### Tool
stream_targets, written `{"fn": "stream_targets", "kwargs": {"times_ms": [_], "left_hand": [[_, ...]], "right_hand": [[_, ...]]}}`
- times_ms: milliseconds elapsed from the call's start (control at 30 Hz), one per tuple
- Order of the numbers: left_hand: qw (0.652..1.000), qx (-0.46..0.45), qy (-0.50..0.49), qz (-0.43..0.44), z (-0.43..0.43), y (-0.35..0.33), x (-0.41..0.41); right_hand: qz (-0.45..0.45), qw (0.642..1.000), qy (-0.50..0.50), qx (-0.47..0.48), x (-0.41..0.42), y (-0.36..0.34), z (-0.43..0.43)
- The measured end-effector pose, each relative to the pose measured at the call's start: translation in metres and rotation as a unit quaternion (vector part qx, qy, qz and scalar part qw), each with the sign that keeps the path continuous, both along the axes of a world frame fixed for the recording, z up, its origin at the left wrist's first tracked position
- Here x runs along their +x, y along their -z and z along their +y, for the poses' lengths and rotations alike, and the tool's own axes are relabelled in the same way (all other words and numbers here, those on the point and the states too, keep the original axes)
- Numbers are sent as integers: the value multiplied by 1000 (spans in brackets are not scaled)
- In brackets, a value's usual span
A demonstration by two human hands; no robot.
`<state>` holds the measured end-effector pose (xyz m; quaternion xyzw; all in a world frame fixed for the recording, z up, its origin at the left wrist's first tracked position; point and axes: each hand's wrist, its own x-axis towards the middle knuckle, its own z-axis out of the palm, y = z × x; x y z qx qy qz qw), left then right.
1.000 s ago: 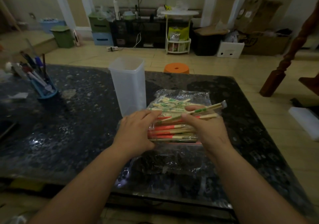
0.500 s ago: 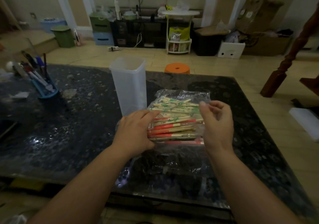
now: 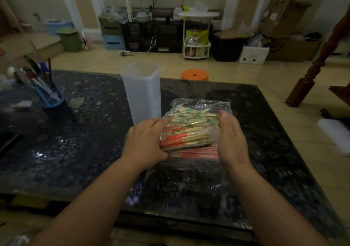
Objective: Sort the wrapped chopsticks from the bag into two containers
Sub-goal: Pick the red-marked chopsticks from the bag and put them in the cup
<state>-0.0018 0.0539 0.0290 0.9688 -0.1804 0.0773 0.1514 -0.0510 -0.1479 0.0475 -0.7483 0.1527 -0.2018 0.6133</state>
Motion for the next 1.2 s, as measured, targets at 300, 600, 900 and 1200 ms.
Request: {"fn": "stream_targets", "kwargs": {"times_ms": [300,600,900,1200], "left_hand": [[997,-12,-69,17,3,-7,1],[995,-31,-93,32,6,-9,2],[995,-33,-90,38,5,-9,2],[995,-27,-79,50,1,-10,-1]], "right_hand": [[50,997,-8,-53,4,7,-20],[265,853,-370,-256,-8,4,-2],[370,758,-334,-421,-12,32,10],[403,707,-279,-510,-15,45,6]]}}
